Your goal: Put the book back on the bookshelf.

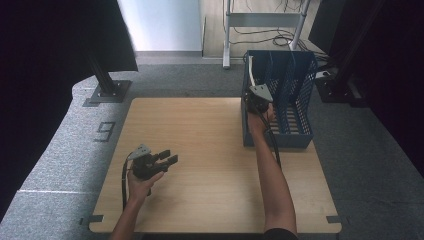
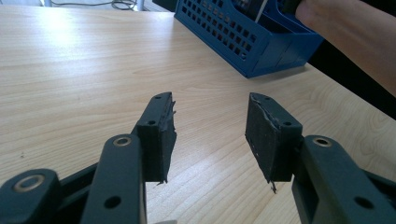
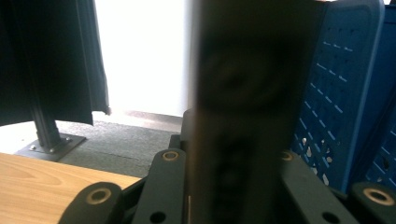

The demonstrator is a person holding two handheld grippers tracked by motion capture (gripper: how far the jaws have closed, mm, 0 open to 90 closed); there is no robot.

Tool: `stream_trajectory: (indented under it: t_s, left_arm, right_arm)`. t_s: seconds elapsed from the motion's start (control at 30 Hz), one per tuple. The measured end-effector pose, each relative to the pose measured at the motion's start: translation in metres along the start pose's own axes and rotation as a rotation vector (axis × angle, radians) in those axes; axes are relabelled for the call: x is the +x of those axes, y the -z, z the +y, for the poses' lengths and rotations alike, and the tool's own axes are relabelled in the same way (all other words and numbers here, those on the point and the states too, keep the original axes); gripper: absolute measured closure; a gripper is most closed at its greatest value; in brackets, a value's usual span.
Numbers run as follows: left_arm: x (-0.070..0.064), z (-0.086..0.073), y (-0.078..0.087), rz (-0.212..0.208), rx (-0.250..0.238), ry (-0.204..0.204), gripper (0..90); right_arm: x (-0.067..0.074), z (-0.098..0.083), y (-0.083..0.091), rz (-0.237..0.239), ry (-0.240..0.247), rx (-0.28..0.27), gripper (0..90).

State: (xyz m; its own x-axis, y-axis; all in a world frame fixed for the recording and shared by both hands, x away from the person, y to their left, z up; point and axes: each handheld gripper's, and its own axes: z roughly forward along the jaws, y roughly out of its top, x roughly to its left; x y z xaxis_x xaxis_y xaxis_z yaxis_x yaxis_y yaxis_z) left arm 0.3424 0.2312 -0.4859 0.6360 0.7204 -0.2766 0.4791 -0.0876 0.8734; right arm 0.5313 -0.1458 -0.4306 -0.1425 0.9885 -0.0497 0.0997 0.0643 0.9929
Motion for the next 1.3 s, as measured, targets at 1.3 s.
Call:
stream_trajectory:
  t_s: [1.3]
  left_arm:
    - [-0.004, 0.001, -0.001, -0.012, 0.009, -0.016, 51.7]
  right_arm:
    - [-0.010, 0.003, 0.018, 0.073, -0.003, 0.033, 57.7]
